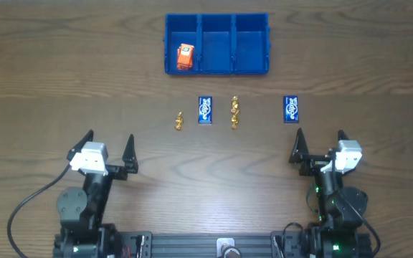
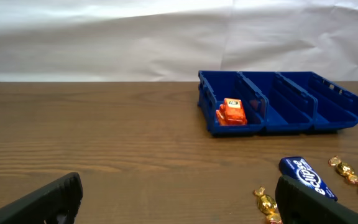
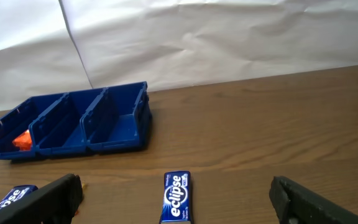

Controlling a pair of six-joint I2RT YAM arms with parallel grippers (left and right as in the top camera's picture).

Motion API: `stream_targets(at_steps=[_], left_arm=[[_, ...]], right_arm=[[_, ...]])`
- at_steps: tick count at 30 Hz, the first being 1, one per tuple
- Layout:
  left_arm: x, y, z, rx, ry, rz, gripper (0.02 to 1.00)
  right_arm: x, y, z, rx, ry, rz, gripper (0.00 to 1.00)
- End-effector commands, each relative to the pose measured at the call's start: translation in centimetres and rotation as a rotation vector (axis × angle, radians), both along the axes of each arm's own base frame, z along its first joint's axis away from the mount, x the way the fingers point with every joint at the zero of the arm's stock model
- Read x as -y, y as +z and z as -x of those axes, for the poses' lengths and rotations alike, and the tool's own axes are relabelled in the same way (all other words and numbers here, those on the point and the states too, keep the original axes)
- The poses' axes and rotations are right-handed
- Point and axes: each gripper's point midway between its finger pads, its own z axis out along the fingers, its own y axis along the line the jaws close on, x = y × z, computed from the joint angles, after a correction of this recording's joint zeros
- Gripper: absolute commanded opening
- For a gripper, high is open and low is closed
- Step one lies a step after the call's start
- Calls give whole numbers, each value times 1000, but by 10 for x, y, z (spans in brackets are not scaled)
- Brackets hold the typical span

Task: Sort Candies Into Trays

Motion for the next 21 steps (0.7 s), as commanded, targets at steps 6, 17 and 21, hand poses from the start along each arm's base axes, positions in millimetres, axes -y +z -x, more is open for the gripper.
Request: stream_targets(at_steps=[6,17,21], left_arm=[[2,-17,1,-52,-11,12,996],[2,-17,1,-52,-11,12,998],[2,-17,1,-52,-11,12,998]], right_arm=[[-1,4,0,16,3,-8,998],[-10,26,4,-66,58,6,998],[-10,62,1,-181,67,44,998]])
